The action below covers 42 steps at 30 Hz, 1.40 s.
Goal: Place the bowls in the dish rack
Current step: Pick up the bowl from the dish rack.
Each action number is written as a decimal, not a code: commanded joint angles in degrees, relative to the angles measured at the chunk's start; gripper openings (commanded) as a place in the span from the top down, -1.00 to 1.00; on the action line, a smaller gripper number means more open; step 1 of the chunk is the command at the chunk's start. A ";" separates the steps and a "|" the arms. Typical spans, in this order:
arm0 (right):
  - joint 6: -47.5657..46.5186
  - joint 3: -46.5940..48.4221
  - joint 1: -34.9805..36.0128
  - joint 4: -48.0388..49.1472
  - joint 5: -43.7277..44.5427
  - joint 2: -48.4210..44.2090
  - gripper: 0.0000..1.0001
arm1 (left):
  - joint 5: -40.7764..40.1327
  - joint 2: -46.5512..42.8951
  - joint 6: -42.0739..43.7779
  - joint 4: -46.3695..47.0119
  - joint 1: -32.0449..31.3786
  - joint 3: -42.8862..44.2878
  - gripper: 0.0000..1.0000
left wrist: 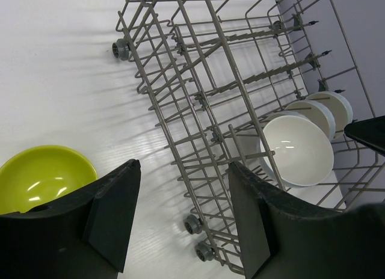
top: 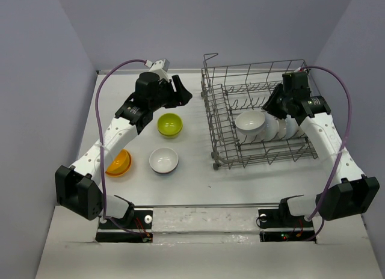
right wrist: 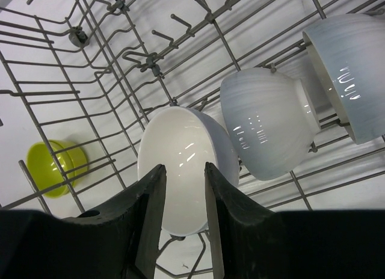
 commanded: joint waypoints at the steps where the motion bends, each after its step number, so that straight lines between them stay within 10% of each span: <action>1: -2.45 0.10 -0.24 -1.36 0.90 -1.50 0.23 | 0.33 -1.81 0.75 2.30 -0.33 -0.75 -0.38; 42: -6.14 -2.97 -0.24 -3.03 -1.65 1.93 0.20 | 0.51 -1.28 0.75 2.57 -0.33 -0.84 -0.39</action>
